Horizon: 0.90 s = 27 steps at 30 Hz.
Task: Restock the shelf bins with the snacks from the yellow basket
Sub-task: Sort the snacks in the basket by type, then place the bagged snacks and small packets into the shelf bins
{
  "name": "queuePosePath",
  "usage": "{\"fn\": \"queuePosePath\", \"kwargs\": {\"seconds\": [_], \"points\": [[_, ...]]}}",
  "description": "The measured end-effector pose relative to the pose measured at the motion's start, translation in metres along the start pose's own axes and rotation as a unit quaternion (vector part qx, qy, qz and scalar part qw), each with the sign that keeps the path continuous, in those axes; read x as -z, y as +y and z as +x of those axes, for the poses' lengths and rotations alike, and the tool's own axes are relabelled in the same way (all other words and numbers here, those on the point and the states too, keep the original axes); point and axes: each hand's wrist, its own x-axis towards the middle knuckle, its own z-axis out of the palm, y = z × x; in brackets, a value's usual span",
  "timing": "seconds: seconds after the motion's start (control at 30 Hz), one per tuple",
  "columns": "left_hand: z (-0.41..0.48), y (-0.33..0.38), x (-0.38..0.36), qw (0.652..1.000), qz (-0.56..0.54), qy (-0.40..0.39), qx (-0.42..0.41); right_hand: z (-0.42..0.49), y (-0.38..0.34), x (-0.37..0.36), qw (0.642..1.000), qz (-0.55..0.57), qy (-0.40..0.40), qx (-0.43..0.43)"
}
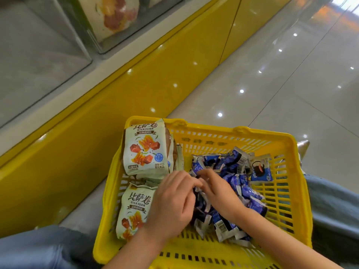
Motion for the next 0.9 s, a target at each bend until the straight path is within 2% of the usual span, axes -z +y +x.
{"fn": "queuePosePath", "kwargs": {"seconds": [0.07, 0.17, 0.27, 0.33, 0.43, 0.5, 0.57, 0.67, 0.73, 0.83, 0.9], "points": [[-0.018, -0.014, 0.025, 0.996, 0.032, 0.079, 0.018, -0.011, -0.022, -0.012, 0.999, 0.027, 0.006, 0.029], [-0.042, -0.044, 0.052, 0.969, 0.112, 0.142, 0.169, -0.019, -0.058, -0.019, 0.992, 0.074, 0.076, 0.064], [-0.055, -0.07, 0.063, 0.923, 0.113, 0.074, 0.36, -0.009, -0.098, -0.015, 0.982, 0.132, 0.129, 0.048], [-0.059, -0.081, 0.063, 0.911, 0.044, 0.017, 0.411, 0.004, -0.118, -0.013, 0.979, 0.157, 0.129, 0.011], [-0.065, -0.086, 0.058, 0.912, -0.037, 0.011, 0.407, 0.029, -0.136, -0.014, 0.979, 0.152, 0.078, -0.113], [-0.067, -0.088, 0.056, 0.912, -0.062, 0.032, 0.405, 0.042, -0.143, -0.017, 0.952, 0.224, 0.036, -0.207], [-0.065, -0.09, 0.058, 0.903, -0.091, 0.039, 0.418, 0.048, -0.146, -0.02, 0.914, 0.314, 0.032, -0.256], [-0.063, -0.094, 0.064, 0.895, -0.132, 0.004, 0.426, 0.048, -0.144, -0.025, 0.881, 0.398, 0.054, -0.248], [-0.061, -0.096, 0.073, 0.896, -0.117, -0.029, 0.428, 0.041, -0.145, -0.021, 0.879, 0.41, 0.079, -0.229], [-0.054, -0.089, 0.095, 0.909, -0.113, -0.002, 0.402, 0.023, -0.152, -0.003, 0.916, 0.358, 0.094, -0.154], [-0.049, -0.074, 0.111, 0.903, -0.183, 0.021, 0.388, 0.008, -0.16, 0.009, 0.937, 0.327, 0.086, -0.087]]}}
